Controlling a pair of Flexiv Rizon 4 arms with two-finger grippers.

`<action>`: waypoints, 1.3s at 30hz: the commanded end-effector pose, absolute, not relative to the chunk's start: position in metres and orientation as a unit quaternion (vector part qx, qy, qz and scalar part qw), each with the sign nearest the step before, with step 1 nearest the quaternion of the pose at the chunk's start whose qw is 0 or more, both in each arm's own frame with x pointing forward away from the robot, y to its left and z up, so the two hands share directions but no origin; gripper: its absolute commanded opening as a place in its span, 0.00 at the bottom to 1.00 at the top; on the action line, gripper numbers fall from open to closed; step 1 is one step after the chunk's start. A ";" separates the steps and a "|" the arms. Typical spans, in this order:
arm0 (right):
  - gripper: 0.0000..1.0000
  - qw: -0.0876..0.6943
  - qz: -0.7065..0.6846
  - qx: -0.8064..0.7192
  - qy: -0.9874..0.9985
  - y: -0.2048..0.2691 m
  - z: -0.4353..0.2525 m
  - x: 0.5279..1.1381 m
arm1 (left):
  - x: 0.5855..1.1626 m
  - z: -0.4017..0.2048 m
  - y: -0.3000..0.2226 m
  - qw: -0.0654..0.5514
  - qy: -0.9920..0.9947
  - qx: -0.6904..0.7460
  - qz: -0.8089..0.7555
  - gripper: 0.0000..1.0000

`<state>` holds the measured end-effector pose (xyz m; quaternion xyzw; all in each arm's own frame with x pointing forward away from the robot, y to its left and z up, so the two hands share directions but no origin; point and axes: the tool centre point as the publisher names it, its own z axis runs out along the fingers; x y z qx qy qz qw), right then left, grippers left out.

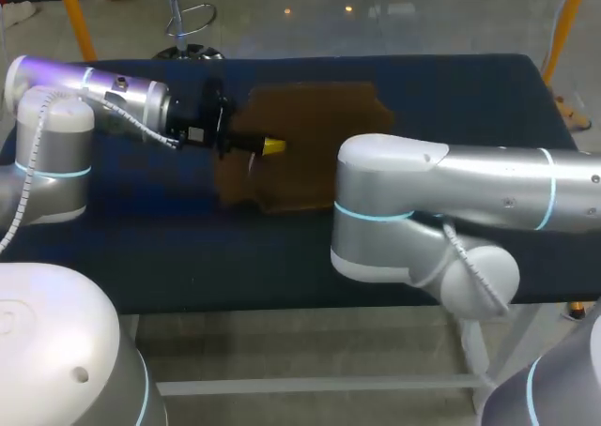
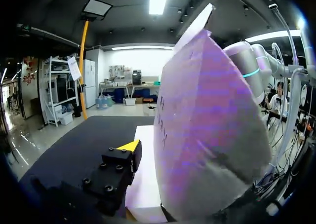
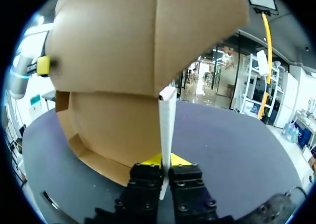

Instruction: Assemble the packaging by folding the flat box into shape, placing the metal phone stand inside, and closing the box properly

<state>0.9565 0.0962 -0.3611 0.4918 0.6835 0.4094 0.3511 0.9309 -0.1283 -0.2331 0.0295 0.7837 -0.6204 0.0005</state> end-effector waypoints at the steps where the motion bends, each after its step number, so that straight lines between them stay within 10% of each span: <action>1: 0.00 0.435 0.345 0.540 0.632 0.098 -0.359 0.954 | 0.912 -0.213 -0.116 0.031 0.798 0.022 -0.602 1.00; 39: 0.00 0.100 0.538 0.415 0.727 0.061 -0.341 0.963 | 0.845 -0.162 -0.031 0.229 0.838 -0.010 -0.496 1.00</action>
